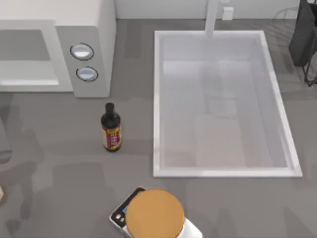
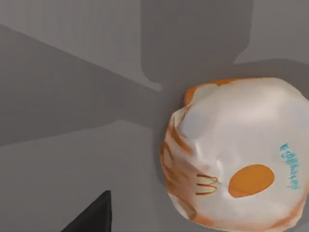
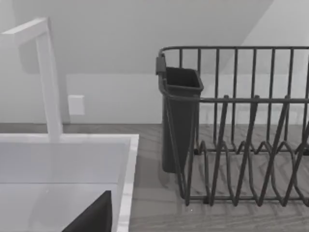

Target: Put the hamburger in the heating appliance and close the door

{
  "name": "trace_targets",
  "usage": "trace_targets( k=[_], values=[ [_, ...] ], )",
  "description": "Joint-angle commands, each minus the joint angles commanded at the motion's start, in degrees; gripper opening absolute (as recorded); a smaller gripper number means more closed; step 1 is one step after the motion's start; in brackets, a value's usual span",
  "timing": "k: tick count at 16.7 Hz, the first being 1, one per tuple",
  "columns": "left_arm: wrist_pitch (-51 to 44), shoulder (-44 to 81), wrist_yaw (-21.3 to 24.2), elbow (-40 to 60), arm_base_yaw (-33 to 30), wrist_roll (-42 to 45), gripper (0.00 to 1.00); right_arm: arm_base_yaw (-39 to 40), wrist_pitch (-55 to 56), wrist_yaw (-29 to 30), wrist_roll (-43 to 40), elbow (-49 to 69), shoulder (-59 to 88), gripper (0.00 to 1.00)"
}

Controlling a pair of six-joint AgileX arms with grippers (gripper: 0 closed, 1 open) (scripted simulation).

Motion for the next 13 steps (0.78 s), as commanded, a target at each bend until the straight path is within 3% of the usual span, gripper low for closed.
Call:
trace_targets(
  k=[6, 11, 13],
  values=[
    [14.8, 7.4, 0.0, -6.9, 0.2, 0.4, 1.00, 0.0, 0.0, 0.0, 0.0, 0.0, 0.0, 1.00],
    [16.3, 8.4, 0.0, -7.8, 0.3, 0.4, 1.00, 0.0, 0.0, 0.0, 0.0, 0.0, 0.0, 1.00],
    [16.3, 8.4, 0.0, -7.8, 0.3, 0.4, 0.85, 0.0, 0.0, 0.0, 0.0, 0.0, 0.0, 1.00]
  ],
)
